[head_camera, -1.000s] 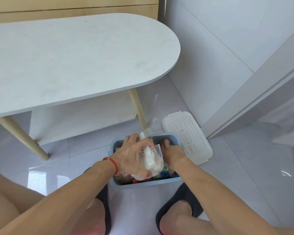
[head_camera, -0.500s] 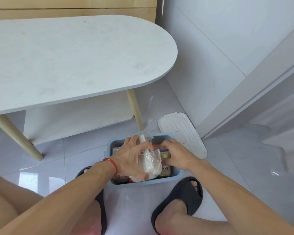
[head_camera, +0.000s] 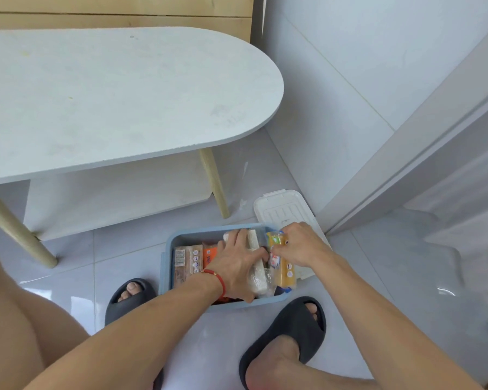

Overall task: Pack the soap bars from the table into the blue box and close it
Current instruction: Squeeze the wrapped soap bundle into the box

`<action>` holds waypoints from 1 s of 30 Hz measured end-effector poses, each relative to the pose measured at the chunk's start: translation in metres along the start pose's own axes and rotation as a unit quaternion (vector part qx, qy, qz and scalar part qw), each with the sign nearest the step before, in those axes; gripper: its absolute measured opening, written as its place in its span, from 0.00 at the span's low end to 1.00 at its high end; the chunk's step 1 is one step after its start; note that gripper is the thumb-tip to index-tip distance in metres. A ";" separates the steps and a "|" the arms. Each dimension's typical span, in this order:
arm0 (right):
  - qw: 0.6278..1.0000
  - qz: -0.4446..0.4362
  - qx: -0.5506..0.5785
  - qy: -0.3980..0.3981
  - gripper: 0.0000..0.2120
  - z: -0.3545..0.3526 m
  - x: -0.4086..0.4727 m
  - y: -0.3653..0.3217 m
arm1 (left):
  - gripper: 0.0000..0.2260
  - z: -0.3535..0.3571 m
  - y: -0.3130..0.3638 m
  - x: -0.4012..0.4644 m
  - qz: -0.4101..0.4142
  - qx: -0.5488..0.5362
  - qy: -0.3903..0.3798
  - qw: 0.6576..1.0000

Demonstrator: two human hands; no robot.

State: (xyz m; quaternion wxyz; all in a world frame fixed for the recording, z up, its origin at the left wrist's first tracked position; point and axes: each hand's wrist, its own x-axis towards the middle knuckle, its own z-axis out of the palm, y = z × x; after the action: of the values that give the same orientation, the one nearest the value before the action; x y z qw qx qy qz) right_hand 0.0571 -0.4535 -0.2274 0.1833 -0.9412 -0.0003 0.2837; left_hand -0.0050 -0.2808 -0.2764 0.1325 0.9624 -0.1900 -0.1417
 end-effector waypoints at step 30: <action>0.965 -0.124 -0.187 0.134 0.23 0.072 -0.016 0.026 | 0.29 0.019 -0.022 -0.014 0.039 0.057 -0.078 0.995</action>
State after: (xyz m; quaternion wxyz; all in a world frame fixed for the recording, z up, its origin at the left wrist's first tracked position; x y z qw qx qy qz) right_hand 0.0028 -0.4548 -0.2833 0.0363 -0.9808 -0.1455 0.1245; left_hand -0.0162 -0.2595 -0.2978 0.0672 0.9465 -0.2444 -0.1996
